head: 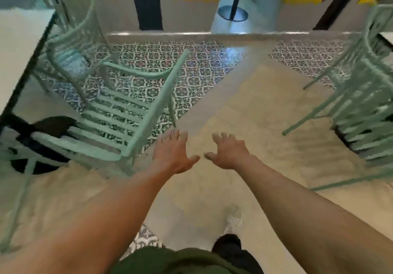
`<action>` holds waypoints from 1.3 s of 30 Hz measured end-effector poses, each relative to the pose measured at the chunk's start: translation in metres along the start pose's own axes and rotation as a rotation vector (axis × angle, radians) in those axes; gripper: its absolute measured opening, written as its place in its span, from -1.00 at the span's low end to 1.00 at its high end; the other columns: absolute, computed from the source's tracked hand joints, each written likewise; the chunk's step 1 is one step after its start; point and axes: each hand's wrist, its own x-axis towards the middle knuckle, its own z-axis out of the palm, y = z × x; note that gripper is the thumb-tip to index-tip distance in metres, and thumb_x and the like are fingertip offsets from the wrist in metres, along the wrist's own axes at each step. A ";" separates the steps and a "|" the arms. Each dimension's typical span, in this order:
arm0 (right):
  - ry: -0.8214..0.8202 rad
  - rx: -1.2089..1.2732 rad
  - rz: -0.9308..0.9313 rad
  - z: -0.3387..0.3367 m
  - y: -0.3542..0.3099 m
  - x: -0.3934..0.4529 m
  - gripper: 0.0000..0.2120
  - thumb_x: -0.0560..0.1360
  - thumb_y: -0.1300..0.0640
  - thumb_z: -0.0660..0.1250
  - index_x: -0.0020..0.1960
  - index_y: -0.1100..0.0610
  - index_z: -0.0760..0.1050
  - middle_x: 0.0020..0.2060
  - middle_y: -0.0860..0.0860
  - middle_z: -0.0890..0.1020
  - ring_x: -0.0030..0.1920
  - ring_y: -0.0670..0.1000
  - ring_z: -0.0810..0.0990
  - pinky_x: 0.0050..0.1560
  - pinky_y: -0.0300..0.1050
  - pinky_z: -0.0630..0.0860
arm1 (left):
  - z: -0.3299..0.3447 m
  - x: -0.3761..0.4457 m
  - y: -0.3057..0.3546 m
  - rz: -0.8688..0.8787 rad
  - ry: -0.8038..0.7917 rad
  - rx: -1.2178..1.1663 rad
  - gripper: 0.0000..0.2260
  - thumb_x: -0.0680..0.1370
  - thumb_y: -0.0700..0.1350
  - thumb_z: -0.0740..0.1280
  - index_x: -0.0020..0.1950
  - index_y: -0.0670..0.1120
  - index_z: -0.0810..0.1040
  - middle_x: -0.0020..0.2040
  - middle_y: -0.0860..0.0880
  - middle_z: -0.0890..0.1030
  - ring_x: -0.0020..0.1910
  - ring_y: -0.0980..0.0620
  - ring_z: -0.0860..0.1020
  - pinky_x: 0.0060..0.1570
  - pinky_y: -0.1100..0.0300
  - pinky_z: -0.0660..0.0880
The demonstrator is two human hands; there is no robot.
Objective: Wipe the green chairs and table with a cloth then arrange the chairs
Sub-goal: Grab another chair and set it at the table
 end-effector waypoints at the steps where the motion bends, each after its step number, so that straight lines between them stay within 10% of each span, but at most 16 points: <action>1: 0.006 -0.032 -0.063 -0.013 0.008 0.016 -0.28 0.51 -0.30 0.16 0.53 0.03 0.06 0.50 0.12 0.18 0.46 0.19 0.18 0.36 0.22 0.23 | -0.008 0.008 0.005 -0.052 0.007 -0.016 -0.18 0.47 0.39 0.13 0.58 -0.04 0.03 0.59 -0.13 0.04 0.56 -0.13 -0.04 0.50 -0.14 -0.06; 18: 0.322 -0.164 -0.858 -0.216 -0.053 0.193 -0.23 0.49 -0.25 0.25 0.54 0.02 0.02 0.50 0.12 0.22 0.46 0.20 0.22 0.38 0.34 0.22 | -0.130 0.088 -0.031 -0.753 0.306 -0.109 -0.03 0.40 0.42 0.25 0.59 -0.06 -0.08 0.59 -0.12 0.02 0.56 -0.14 -0.02 0.49 -0.19 0.01; 29: 0.042 -0.345 -1.043 -0.198 -0.095 0.275 -0.07 0.40 -0.16 0.38 0.56 -0.02 -0.11 0.56 0.12 -0.02 0.53 0.24 -0.02 0.43 0.42 -0.04 | -0.070 0.111 -0.065 -0.904 0.005 -0.329 0.05 0.32 0.44 0.33 0.59 0.01 -0.12 0.60 -0.08 -0.09 0.56 -0.14 -0.09 0.49 -0.20 -0.06; 34: -0.159 -0.644 -0.930 -0.165 -0.097 0.321 -0.39 0.44 -0.09 0.28 0.45 -0.02 0.26 0.38 0.10 0.41 0.40 0.19 0.35 0.41 0.37 0.13 | -0.044 0.120 -0.057 -1.141 -0.105 -0.437 -0.49 0.38 0.13 0.36 0.30 0.03 0.49 0.23 -0.06 0.56 0.21 -0.11 0.52 0.16 0.01 0.46; 39: -0.149 -0.738 -1.082 -0.162 -0.107 0.344 -0.68 0.41 -0.01 0.24 0.11 0.07 0.53 -0.03 0.02 0.64 -0.03 0.09 0.62 0.02 -0.02 0.57 | -0.049 0.131 -0.052 -1.262 -0.109 -0.378 -0.67 0.40 0.04 0.30 0.12 0.00 0.62 0.03 -0.04 0.65 0.03 -0.08 0.61 0.00 0.11 0.53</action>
